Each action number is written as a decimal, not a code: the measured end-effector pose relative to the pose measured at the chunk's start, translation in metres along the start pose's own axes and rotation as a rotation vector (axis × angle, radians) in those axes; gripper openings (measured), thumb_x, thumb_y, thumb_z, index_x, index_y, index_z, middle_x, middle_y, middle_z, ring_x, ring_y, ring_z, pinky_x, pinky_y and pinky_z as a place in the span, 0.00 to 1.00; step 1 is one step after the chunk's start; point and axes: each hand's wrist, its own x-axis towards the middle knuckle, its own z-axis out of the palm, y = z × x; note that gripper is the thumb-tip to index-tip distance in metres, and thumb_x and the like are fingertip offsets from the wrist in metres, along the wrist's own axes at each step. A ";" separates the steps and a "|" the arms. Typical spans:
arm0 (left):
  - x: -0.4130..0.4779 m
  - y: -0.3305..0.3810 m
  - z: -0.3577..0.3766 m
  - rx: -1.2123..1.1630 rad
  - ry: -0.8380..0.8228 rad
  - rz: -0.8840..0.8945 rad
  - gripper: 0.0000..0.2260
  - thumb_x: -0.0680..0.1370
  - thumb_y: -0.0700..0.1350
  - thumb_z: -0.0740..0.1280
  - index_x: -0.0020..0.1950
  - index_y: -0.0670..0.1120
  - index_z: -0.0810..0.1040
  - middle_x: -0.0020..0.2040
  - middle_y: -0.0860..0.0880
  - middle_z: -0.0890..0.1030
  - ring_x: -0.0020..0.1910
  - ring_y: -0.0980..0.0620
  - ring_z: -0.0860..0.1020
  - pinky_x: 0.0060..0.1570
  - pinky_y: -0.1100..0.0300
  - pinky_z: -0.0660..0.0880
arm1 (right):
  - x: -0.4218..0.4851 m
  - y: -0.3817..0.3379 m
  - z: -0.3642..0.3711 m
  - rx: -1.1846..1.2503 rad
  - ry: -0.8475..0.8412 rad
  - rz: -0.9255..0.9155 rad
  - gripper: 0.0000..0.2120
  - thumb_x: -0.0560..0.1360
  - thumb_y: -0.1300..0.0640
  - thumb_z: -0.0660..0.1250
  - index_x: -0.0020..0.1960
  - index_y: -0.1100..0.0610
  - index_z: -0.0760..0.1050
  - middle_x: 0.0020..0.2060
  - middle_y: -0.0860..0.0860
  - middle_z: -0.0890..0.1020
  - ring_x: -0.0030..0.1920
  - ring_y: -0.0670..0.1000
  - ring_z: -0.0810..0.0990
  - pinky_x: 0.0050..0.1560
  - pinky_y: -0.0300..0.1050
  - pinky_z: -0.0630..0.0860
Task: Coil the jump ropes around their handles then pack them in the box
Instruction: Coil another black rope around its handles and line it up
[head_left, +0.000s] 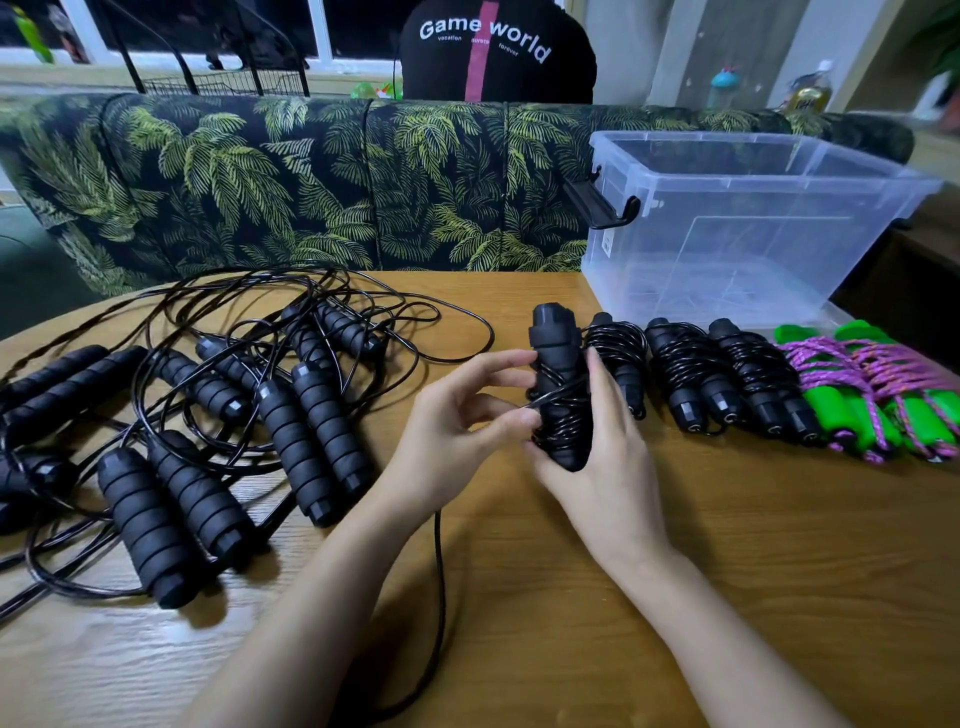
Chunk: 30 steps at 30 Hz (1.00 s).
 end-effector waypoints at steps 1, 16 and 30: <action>0.000 0.001 -0.001 0.009 -0.009 -0.002 0.19 0.73 0.37 0.73 0.61 0.53 0.78 0.54 0.50 0.82 0.44 0.51 0.82 0.52 0.55 0.80 | 0.001 0.001 -0.001 0.035 -0.004 0.003 0.47 0.69 0.52 0.78 0.79 0.54 0.56 0.75 0.52 0.67 0.73 0.51 0.67 0.65 0.34 0.63; 0.004 0.001 -0.018 -0.225 -0.023 -0.237 0.29 0.72 0.42 0.71 0.72 0.49 0.69 0.61 0.47 0.82 0.60 0.50 0.80 0.62 0.56 0.76 | -0.004 -0.011 -0.006 0.560 -0.089 -0.011 0.34 0.66 0.50 0.75 0.69 0.43 0.65 0.65 0.39 0.75 0.69 0.44 0.72 0.69 0.43 0.69; 0.001 -0.002 -0.004 -0.086 0.203 -0.227 0.25 0.68 0.53 0.76 0.64 0.54 0.77 0.58 0.47 0.82 0.57 0.52 0.81 0.63 0.49 0.76 | -0.003 -0.010 0.002 -0.025 -0.030 -0.246 0.41 0.73 0.43 0.70 0.79 0.52 0.56 0.76 0.47 0.60 0.76 0.46 0.61 0.70 0.40 0.66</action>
